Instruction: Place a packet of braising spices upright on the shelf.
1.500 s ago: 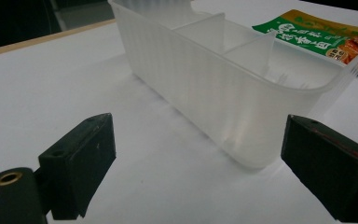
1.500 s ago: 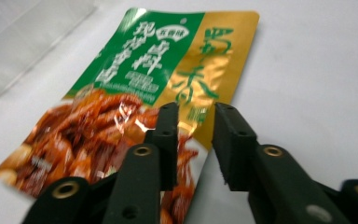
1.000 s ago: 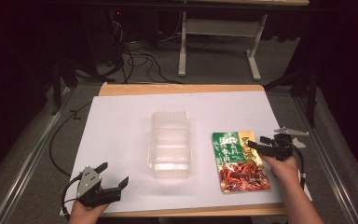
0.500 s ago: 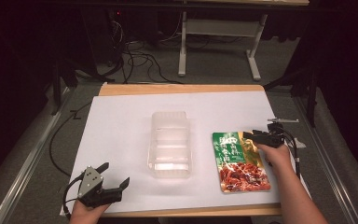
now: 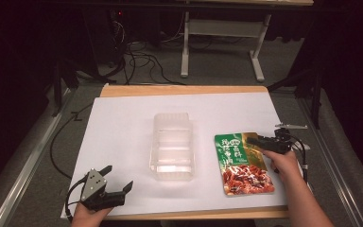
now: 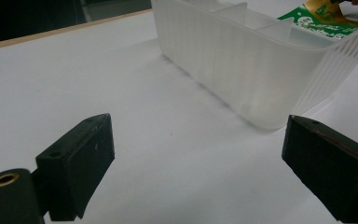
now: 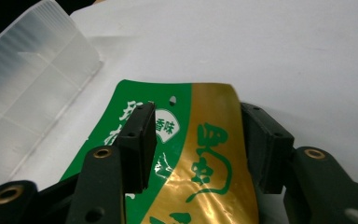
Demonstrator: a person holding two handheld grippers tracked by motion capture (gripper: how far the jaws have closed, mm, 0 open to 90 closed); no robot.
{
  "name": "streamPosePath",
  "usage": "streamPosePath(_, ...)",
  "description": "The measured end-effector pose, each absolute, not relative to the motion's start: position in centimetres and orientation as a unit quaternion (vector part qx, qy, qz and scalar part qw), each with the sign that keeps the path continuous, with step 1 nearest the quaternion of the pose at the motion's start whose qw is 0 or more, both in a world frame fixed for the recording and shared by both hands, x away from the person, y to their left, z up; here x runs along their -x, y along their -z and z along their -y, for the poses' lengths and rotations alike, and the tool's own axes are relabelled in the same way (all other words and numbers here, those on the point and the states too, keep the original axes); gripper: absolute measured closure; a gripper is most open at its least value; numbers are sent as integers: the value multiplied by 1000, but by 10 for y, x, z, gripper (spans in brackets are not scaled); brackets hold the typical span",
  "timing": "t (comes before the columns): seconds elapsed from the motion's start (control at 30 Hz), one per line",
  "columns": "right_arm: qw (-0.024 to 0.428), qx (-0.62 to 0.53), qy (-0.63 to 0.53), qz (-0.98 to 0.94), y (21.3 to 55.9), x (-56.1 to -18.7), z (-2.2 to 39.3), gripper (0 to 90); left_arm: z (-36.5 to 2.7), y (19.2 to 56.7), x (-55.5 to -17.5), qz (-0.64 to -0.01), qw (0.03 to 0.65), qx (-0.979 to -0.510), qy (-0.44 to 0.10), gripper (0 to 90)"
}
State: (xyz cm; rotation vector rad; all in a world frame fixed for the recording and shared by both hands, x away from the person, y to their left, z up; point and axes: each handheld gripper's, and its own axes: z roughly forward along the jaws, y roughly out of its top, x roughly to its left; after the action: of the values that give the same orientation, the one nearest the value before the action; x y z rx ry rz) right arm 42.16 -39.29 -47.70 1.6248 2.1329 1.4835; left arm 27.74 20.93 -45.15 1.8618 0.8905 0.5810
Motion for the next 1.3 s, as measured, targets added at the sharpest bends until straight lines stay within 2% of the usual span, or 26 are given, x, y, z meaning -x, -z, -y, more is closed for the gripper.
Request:
streamPosePath(0.1, 41, -537, -465, -702, 481, -425, 390, 456, -208, 452, -278, -362, 478, -764, -238, 96)
streamPosePath(0.23, 35, -537, -456, -709, 482, -427, 387, 473, -207, 452, -278, -360, 477, -766, -236, 96)
streamPosePath(0.4, 21, -531, -463, -709, 482, -425, 391, 648, -207, 453, -278, -359, 476, -767, -235, 97)
streamPosePath(0.5, 23, -533, -454, -713, 482, -425, 390, 669, -207, 453, -278, -358, 476, -768, -234, 98)
streamPosePath(0.53, 32, -531, -443, -722, 482, -425, 387, 731, -207, 452, -278, -358, 476, -768, -234, 98)
streamPosePath(0.6, 37, -529, -437, -727, 482, -424, 386, 783, -207, 452, -277, -358, 476, -768, -235, 99)
streamPosePath(0.67, 42, -530, -435, -727, 481, -423, 386, 873, -206, 453, -277, -358, 476, -769, -233, 99)
streamPosePath(0.73, 44, -527, -436, -728, 481, -423, 386, 900, -206, 453, -278, -357, 476, -769, -233, 99)
streamPosePath(0.9, 72, -521, -442, -726, 473, -415, 382, 900, -206, 453, -278, -357, 476, -770, -232, 101)
streamPosePath(1.1, 125, -505, -457, -722, 457, -394, 376, 900, -206, 452, -278, -356, 476, -769, -232, 101)
streamPosePath(1.3, 153, -494, -498, -696, 432, -373, 380, 900, -206, 451, -278, -354, 479, -768, -234, 101)
